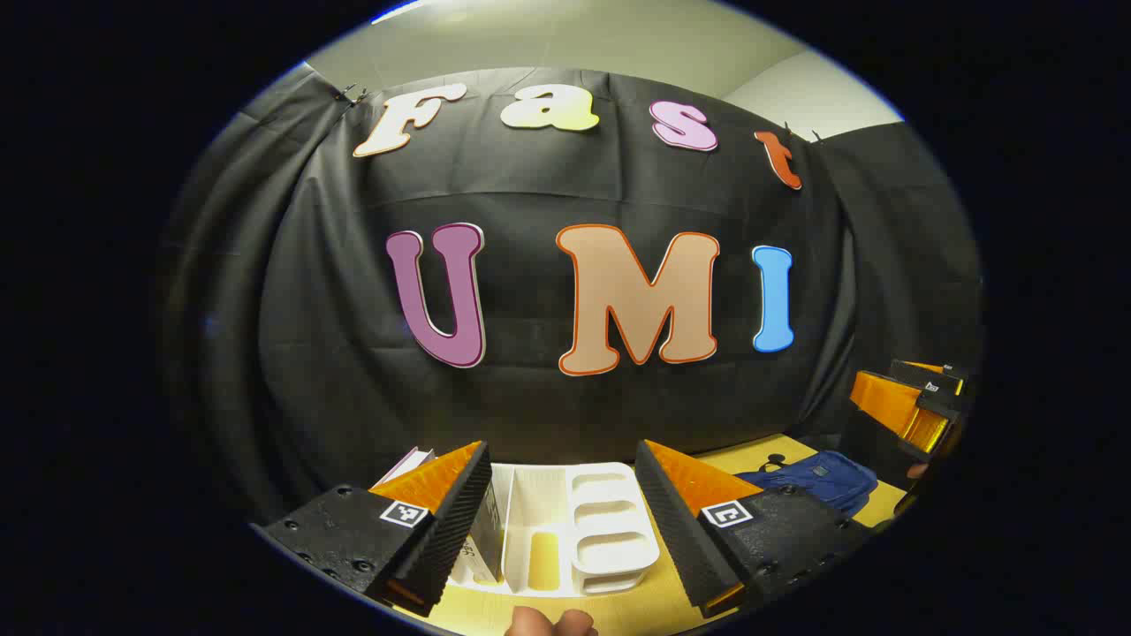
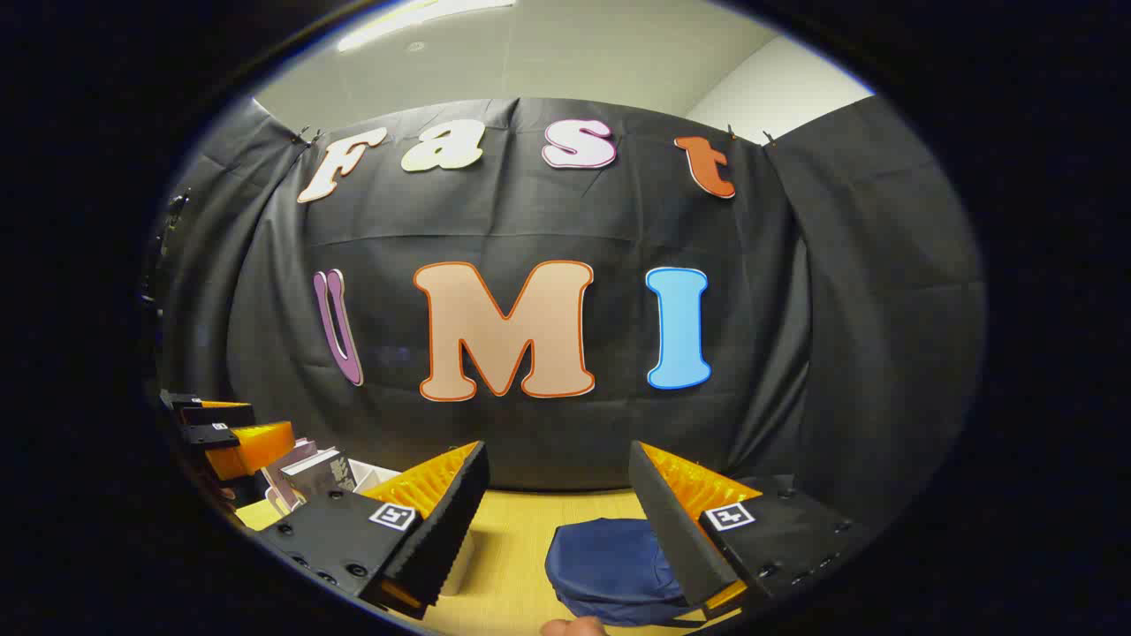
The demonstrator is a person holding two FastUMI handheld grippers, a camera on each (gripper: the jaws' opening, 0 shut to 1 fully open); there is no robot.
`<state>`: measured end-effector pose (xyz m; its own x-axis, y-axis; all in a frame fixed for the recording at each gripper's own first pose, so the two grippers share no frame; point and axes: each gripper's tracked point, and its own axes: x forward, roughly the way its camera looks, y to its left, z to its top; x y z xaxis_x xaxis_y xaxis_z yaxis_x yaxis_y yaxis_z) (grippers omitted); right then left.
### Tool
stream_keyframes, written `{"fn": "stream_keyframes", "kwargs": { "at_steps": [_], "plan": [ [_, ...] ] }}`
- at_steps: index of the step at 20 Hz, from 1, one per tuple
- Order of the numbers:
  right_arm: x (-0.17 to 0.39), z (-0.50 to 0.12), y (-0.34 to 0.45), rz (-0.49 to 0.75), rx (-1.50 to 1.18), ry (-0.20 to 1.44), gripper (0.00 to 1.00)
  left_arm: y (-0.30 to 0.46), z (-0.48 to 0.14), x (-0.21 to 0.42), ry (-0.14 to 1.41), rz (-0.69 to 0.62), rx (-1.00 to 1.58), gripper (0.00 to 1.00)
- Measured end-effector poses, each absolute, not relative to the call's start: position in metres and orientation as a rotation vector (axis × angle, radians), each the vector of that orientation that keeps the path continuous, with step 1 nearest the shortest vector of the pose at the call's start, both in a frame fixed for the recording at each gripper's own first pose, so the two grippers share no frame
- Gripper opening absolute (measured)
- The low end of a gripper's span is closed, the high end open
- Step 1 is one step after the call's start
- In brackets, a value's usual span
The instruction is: Open the schoolbag, grab two books from the bookshelf and put them into the schoolbag.
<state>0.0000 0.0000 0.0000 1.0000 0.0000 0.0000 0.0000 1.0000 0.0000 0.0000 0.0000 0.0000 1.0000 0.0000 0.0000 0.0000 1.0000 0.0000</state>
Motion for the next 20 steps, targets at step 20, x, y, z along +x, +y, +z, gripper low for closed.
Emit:
{"fn": "stream_keyframes", "kwargs": {
  "at_steps": [20],
  "plan": [
    [0.018, -0.002, -0.003, 0.028, -0.014, 0.011, 0.99, -0.003, -0.002, 0.015, 0.008, 0.025, 0.025, 0.95]
  ]
}}
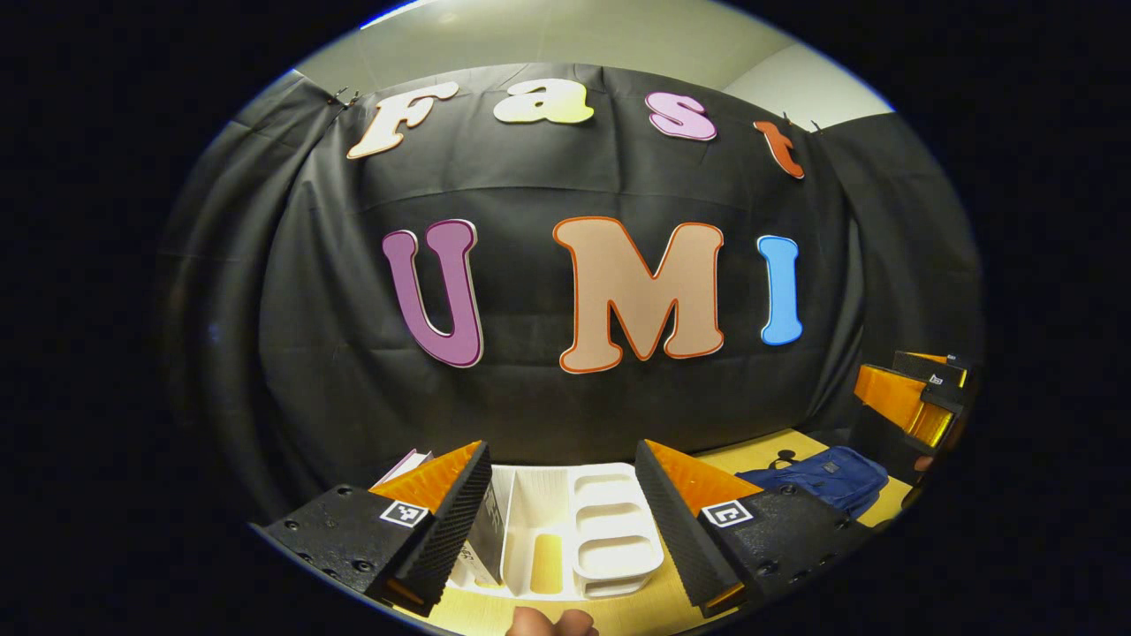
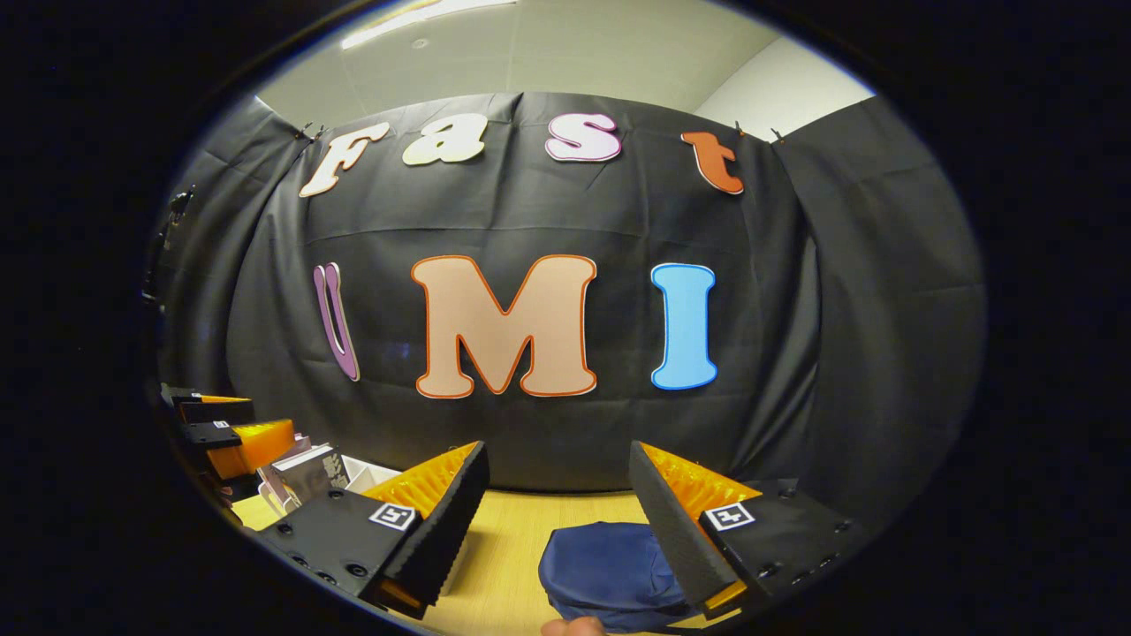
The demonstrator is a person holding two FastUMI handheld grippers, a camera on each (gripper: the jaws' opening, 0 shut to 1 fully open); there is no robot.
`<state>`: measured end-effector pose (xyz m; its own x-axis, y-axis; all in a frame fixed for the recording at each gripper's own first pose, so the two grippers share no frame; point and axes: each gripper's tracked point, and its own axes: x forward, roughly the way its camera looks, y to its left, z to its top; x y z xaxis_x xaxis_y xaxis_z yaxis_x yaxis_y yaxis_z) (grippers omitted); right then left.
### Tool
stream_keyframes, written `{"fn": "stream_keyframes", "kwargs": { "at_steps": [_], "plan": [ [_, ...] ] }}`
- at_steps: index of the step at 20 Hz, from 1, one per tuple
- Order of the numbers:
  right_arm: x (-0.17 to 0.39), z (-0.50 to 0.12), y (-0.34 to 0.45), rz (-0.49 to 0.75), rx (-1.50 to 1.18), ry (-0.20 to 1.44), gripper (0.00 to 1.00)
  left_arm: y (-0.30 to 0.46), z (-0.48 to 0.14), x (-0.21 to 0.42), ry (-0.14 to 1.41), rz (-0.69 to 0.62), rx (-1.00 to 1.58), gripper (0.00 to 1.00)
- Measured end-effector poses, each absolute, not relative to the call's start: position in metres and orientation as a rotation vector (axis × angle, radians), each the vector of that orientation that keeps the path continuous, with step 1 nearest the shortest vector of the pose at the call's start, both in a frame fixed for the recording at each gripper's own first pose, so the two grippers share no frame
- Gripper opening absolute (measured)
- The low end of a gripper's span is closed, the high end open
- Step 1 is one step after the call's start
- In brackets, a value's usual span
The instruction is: Open the schoolbag, grab two books from the bookshelf and put them into the schoolbag.
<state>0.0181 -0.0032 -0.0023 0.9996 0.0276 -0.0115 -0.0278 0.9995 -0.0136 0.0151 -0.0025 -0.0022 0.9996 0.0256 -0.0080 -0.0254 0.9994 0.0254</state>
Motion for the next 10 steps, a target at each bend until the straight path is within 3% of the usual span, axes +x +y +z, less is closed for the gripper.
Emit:
{"fn": "stream_keyframes", "kwargs": {
  "at_steps": [10],
  "plan": [
    [0.038, -0.012, -0.007, 0.058, -0.219, 0.025, 1.0, 0.001, -0.005, 0.022, 0.023, 0.035, 0.036, 0.96]
  ]
}}
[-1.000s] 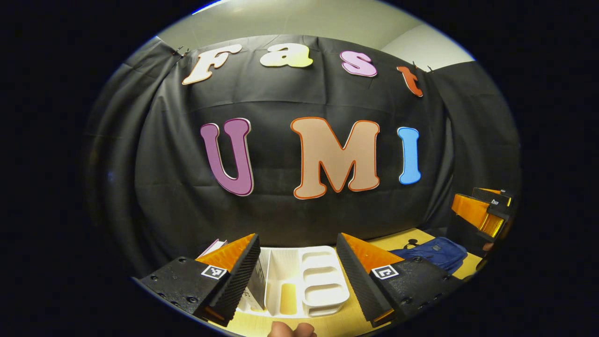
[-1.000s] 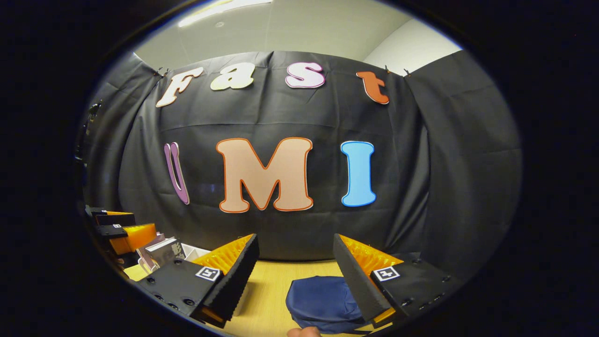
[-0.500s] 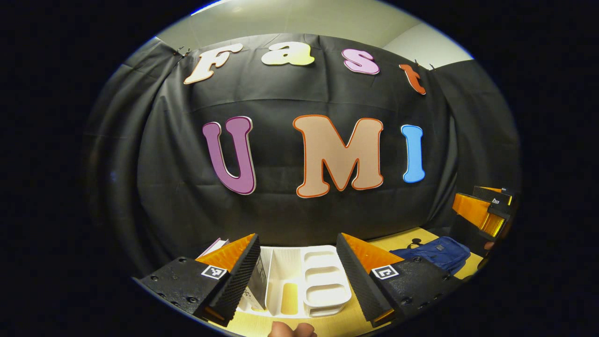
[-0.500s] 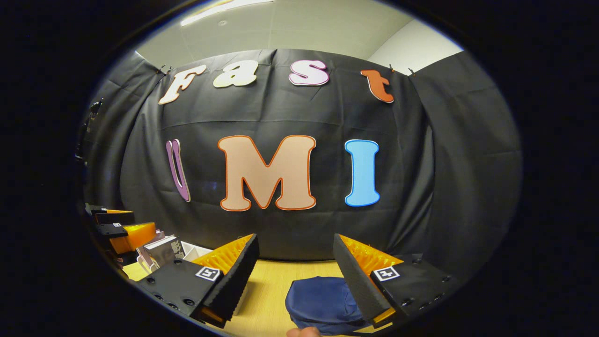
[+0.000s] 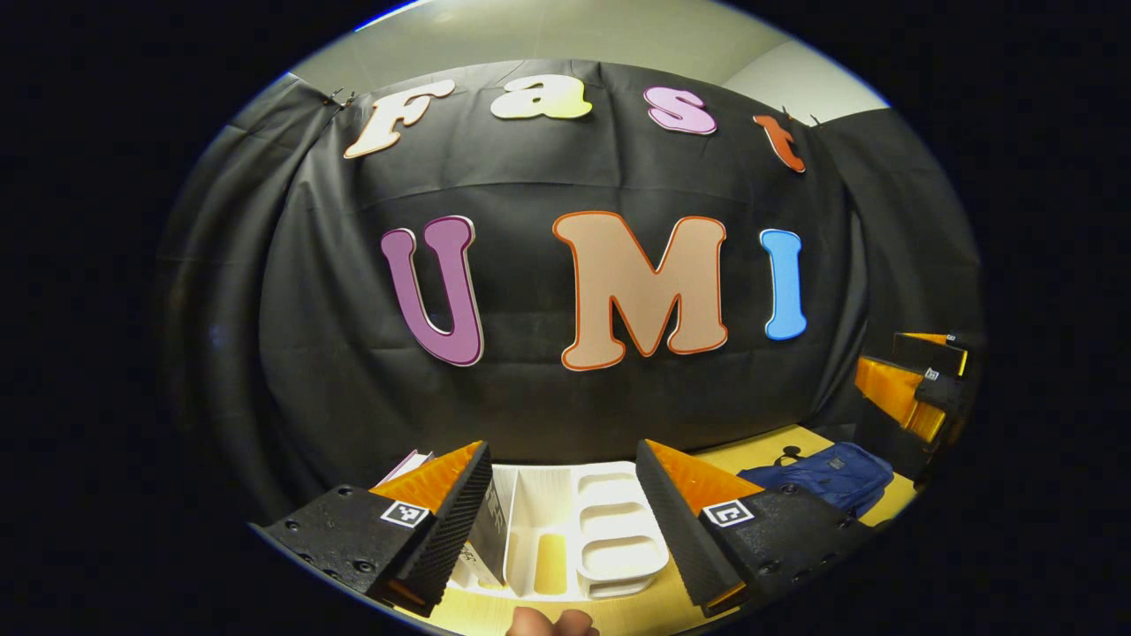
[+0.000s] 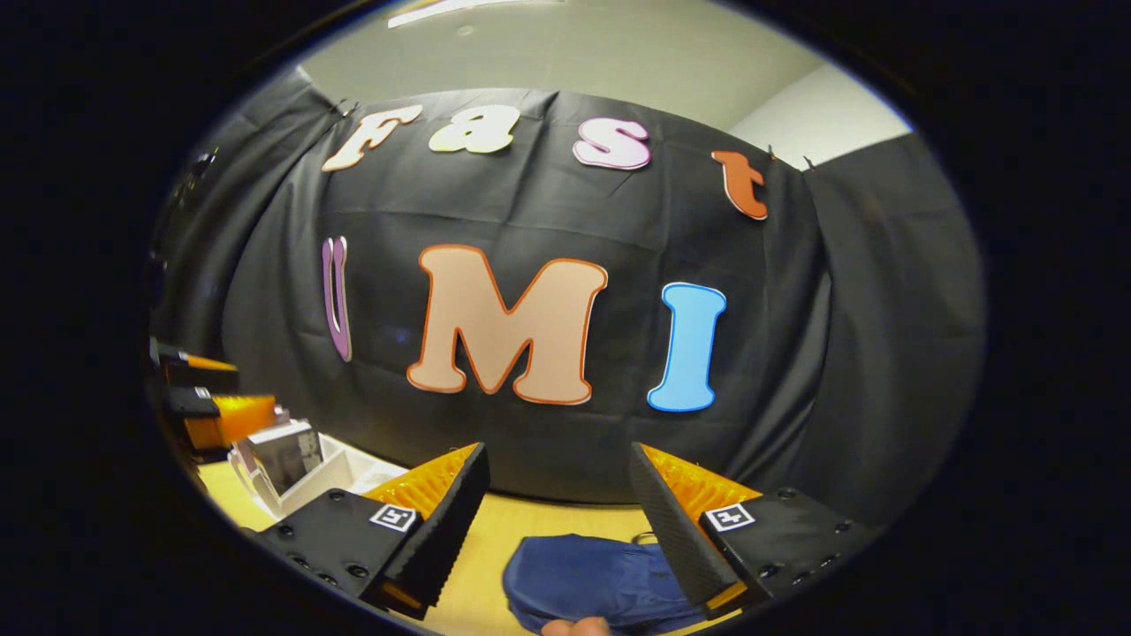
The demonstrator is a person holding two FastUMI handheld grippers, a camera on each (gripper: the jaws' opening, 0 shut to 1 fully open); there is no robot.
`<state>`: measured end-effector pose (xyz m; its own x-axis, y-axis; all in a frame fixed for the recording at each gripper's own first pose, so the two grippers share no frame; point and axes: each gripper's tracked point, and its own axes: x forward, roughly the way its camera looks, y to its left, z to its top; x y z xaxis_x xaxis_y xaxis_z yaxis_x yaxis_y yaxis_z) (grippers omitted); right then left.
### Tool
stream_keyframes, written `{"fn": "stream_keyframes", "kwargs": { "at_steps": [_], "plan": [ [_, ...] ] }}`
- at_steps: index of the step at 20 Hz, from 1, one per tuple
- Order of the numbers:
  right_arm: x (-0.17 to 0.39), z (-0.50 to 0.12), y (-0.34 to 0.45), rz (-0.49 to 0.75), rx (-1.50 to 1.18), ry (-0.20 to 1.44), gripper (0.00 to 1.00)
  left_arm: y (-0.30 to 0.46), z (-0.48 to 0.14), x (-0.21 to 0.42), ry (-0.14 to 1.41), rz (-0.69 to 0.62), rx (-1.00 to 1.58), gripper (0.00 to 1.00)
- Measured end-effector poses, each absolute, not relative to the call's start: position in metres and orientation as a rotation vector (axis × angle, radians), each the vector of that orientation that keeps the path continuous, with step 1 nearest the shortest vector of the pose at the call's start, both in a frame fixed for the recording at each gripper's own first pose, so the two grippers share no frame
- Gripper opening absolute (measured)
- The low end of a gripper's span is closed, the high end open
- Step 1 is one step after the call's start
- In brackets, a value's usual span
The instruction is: Open the schoolbag, grab two books from the bookshelf and put them into the schoolbag.
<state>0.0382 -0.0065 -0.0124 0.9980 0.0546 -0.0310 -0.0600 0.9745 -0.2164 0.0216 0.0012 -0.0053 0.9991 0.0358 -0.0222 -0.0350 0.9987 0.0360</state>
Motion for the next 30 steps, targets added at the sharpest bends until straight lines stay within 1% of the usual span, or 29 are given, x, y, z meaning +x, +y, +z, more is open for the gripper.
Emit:
{"fn": "stream_keyframes", "kwargs": {
  "at_steps": [3, 5, 6, 7, 9, 10, 13, 14, 15, 18, 19, 20, 21, 22, 24, 25, 26, 27, 29, 30],
  "plan": [
    [0.036, -0.054, -0.018, 0.069, -0.404, 0.117, 0.99, 0.006, -0.006, 0.022, 0.025, 0.047, 0.041, 0.95],
    [0.033, -0.083, -0.031, 0.077, -0.53, 0.169, 1.0, 0.01, -0.007, 0.021, 0.029, 0.057, 0.038, 0.95],
    [0.03, -0.1, -0.037, 0.09, -0.583, 0.197, 0.99, 0.013, -0.01, 0.02, 0.036, 0.065, 0.036, 0.95],
    [0.028, -0.118, -0.04, 0.11, -0.63, 0.228, 1.0, 0.017, -0.012, 0.017, 0.045, 0.077, 0.033, 0.95],
    [0.023, -0.151, -0.043, 0.154, -0.744, 0.271, 0.89, 0.026, -0.012, 0.012, 0.044, 0.102, 0.022, 0.96],
    [0.022, -0.165, -0.043, 0.179, -0.81, 0.279, 0.89, 0.03, -0.014, 0.011, 0.051, 0.118, 0.022, 0.95],
    [0.016, -0.217, -0.044, 0.278, -0.994, 0.306, 0.98, 0.04, -0.019, 0.006, 0.068, 0.147, 0.027, 0.95],
    [0.015, -0.236, -0.044, 0.307, -1.032, 0.339, 0.99, 0.043, -0.017, 0.004, 0.064, 0.154, 0.03, 0.97],
    [0.016, -0.255, -0.045, 0.336, -1.051, 0.366, 0.89, 0.046, -0.014, 0.003, 0.056, 0.162, 0.036, 0.96],
    [0.028, -0.293, -0.05, 0.384, -1.149, 0.423, 0.9, 0.051, -0.008, 0.0, 0.04, 0.181, 0.061, 0.96],
    [0.03, -0.301, -0.054, 0.391, -1.181, 0.442, 1.0, 0.052, -0.005, -0.002, 0.032, 0.185, 0.065, 0.96],
    [0.031, -0.313, -0.059, 0.4, -1.199, 0.471, 0.89, 0.051, -0.003, -0.003, 0.029, 0.185, 0.069, 0.95],
    [0.033, -0.323, -0.062, 0.406, -1.214, 0.498, 0.89, 0.051, -0.003, -0.004, 0.027, 0.188, 0.071, 0.96],
    [0.039, -0.331, -0.062, 0.409, -1.234, 0.517, 1.0, 0.053, -0.002, -0.005, 0.025, 0.192, 0.072, 0.95],
    [0.045, -0.341, -0.063, 0.414, -1.266, 0.528, 0.99, 0.056, -0.003, -0.006, 0.029, 0.204, 0.071, 0.95],
    [0.047, -0.346, -0.062, 0.424, -1.274, 0.536, 1.0, 0.057, -0.004, -0.007, 0.035, 0.21, 0.07, 0.96],
    [0.049, -0.349, -0.062, 0.437, -1.281, 0.54, 0.87, 0.059, -0.004, -0.008, 0.038, 0.217, 0.067, 0.95],
    [0.051, -0.353, -0.059, 0.449, -1.292, 0.545, 1.0, 0.06, -0.006, -0.009, 0.04, 0.22, 0.061, 0.97],
    [0.054, -0.36, -0.056, 0.471, -1.311, 0.557, 0.79, 0.061, -0.009, -0.01, 0.048, 0.229, 0.057, 0.95],
    [0.053, -0.365, -0.062, 0.467, -1.33, 0.58, 0.69, 0.061, -0.009, -0.01, 0.048, 0.232, 0.053, 0.97]
  ]
}}
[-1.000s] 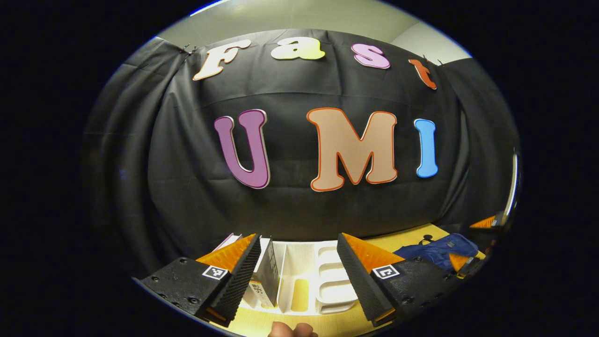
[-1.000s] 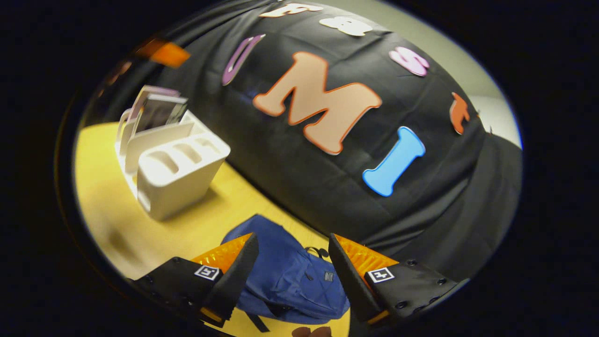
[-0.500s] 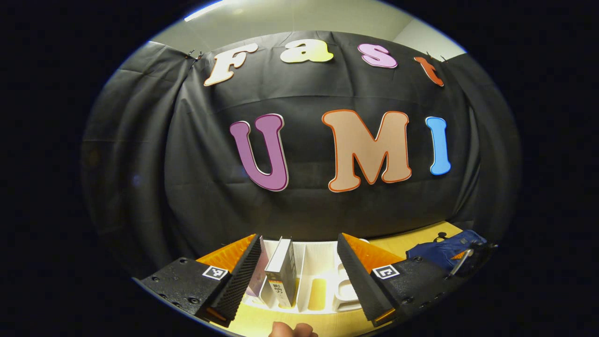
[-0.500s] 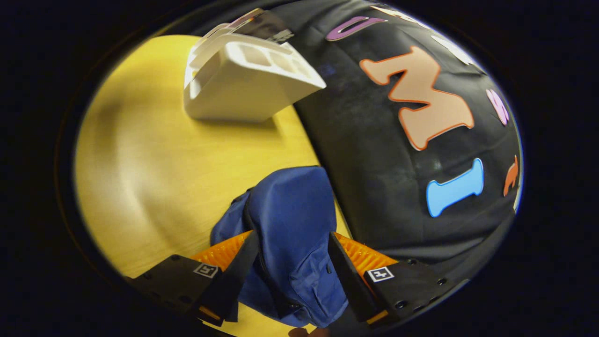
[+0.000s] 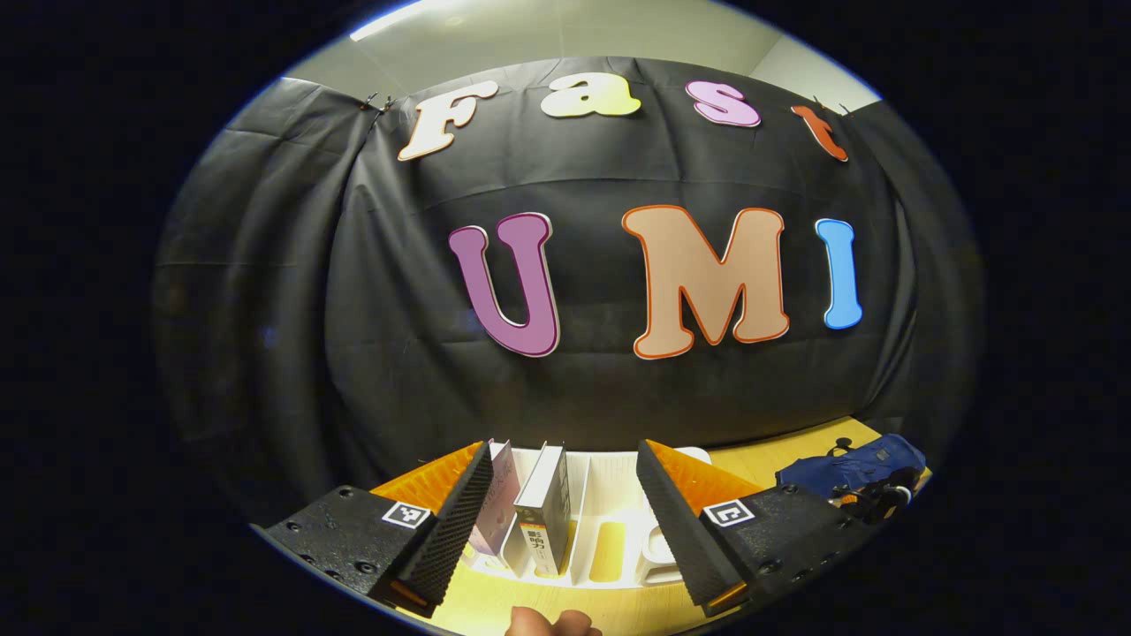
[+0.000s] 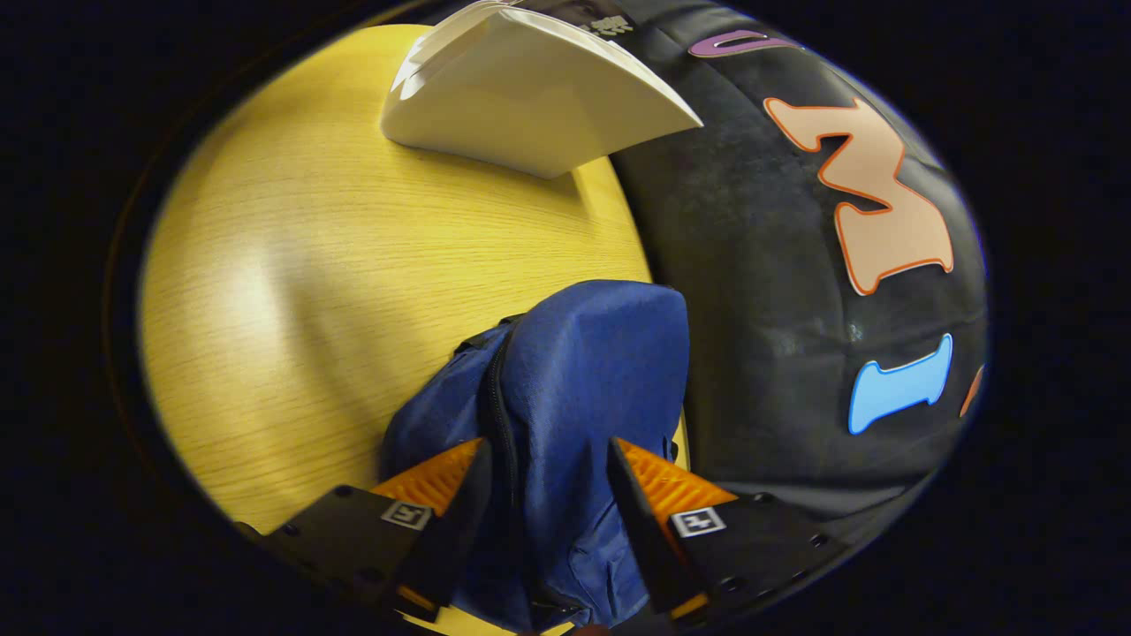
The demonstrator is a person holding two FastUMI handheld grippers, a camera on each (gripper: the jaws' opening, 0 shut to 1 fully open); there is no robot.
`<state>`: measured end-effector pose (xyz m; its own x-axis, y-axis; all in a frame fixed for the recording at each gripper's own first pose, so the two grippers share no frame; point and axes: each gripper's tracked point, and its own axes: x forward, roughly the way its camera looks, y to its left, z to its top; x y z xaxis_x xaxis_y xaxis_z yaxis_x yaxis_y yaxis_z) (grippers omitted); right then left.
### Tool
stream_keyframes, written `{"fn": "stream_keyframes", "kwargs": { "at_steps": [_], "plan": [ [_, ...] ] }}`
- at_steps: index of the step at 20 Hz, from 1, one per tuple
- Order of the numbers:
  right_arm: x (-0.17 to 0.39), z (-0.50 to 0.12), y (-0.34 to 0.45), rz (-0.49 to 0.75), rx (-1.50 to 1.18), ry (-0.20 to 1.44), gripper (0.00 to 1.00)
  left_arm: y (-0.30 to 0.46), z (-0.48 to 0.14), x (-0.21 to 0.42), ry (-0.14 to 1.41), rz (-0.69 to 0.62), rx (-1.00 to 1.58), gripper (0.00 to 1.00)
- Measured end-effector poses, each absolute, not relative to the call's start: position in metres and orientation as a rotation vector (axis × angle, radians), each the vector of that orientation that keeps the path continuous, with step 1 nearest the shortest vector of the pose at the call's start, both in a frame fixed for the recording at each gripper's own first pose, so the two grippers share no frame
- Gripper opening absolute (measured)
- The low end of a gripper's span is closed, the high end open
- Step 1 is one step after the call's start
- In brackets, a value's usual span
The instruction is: Open the schoolbag, grab two books from the bookshelf and put them into the schoolbag.
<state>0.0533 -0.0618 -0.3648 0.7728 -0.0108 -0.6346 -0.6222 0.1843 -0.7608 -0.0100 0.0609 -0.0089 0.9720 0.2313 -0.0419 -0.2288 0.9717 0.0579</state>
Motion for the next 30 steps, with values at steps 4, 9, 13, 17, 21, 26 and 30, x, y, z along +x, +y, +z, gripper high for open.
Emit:
{"fn": "stream_keyframes", "kwargs": {
  "at_steps": [4, 9, 13, 17, 21, 26, 30],
  "plan": [
    [0.053, -0.372, -0.068, 0.43, -1.334, 0.644, 0.31, 0.066, -0.014, -0.012, 0.066, 0.241, 0.035, 0.97],
    [0.055, -0.378, -0.069, 0.44, -1.356, 0.698, 0.11, 0.068, -0.026, -0.012, 0.101, 0.246, 0.01, 0.96],
    [0.056, -0.374, -0.069, 0.425, -1.273, 0.739, 0.02, 0.064, -0.028, -0.012, 0.104, 0.239, -0.008, 0.96],
    [0.056, -0.369, -0.072, 0.424, -1.202, 0.75, 0.04, 0.064, -0.03, -0.013, 0.114, 0.233, -0.021, 0.97],
    [0.051, -0.358, -0.075, 0.427, -1.078, 0.802, 0.02, 0.064, -0.034, -0.008, 0.126, 0.222, -0.033, 0.98],
    [0.053, -0.327, -0.078, 0.408, -0.953, 0.745, 0.02, 0.065, -0.031, 0.002, 0.12, 0.199, -0.029, 0.96],
    [0.054, -0.3, -0.087, 0.402, -0.863, 0.73, 0.02, 0.067, -0.029, 0.014, 0.113, 0.175, -0.017, 0.97]
  ]
}}
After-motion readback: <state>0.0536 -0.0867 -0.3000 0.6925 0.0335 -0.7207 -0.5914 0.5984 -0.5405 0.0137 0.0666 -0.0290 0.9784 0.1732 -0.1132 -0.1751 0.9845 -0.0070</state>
